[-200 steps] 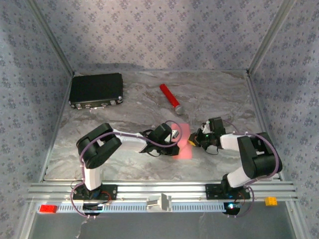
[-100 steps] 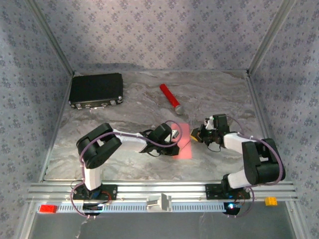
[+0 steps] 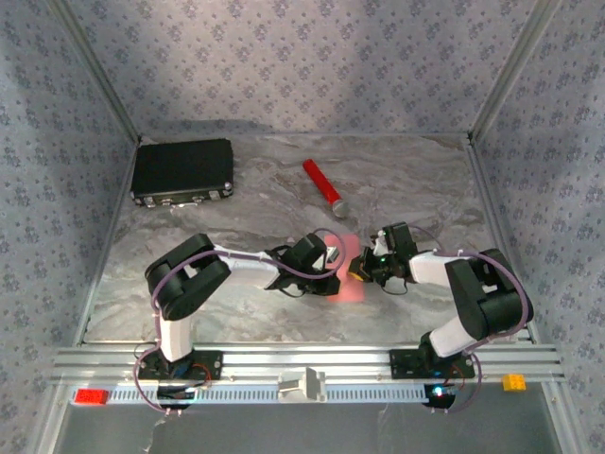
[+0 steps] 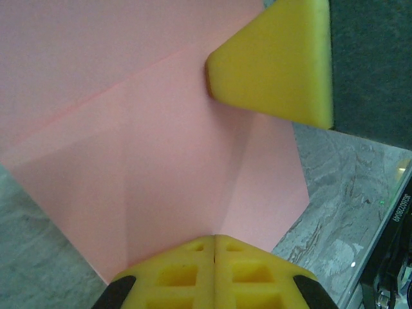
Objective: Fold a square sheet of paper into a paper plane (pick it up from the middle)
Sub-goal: Fold the triangle a second time at the center of the table.
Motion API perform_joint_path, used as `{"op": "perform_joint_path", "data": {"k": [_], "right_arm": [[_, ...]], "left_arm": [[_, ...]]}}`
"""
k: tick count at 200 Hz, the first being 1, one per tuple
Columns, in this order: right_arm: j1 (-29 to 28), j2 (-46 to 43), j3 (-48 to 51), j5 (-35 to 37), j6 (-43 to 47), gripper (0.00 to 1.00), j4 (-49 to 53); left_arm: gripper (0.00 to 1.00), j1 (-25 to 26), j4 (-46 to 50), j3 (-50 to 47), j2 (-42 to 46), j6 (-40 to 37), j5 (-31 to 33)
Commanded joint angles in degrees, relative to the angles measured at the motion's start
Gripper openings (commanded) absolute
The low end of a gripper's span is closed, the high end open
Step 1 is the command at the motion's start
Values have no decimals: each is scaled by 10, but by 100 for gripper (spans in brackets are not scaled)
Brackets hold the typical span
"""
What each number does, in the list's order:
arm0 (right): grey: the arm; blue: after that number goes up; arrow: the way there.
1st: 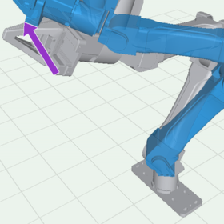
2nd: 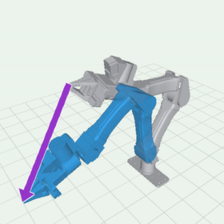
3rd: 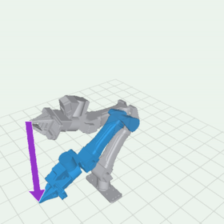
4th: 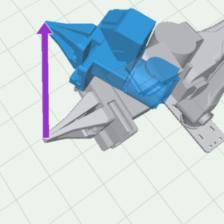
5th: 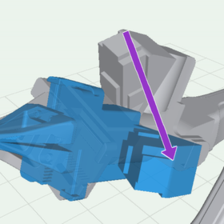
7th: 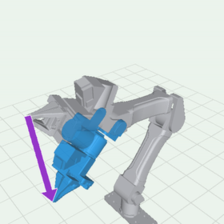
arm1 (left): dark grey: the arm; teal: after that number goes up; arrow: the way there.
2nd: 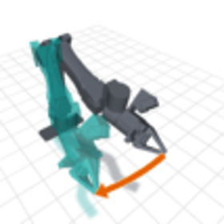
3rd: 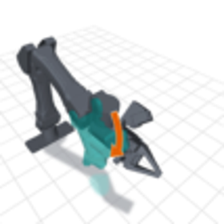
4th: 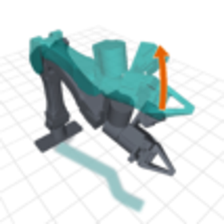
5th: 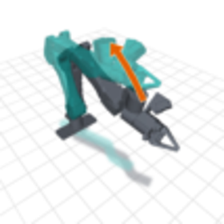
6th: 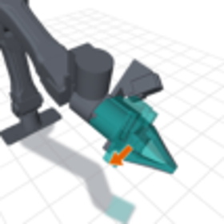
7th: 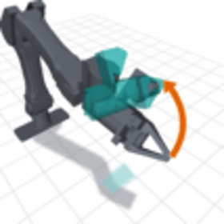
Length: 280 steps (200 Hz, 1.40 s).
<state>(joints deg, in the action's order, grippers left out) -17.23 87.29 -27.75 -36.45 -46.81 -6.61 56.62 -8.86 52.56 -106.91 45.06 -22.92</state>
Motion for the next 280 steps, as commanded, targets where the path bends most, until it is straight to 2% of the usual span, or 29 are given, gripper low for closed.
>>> {"op": "perform_joint_path", "data": {"k": [1,61,107,215,280], "right_arm": [[3,12,2,38,11,1,40],[4,10,11,30,-2,1,18],[5,10,18,27,-4,1,10],[14,15,21,26,4,0,6],[15,14,22,26,4,0,8]], "left_arm": [[3,-2,50,24,21,-10,-5],[4,-3,27,68,-22,5,-11],[4,-6,35,61,-50,11,4],[7,1,82,19,5,-26,-9],[7,12,124,-11,31,-46,7]]}}
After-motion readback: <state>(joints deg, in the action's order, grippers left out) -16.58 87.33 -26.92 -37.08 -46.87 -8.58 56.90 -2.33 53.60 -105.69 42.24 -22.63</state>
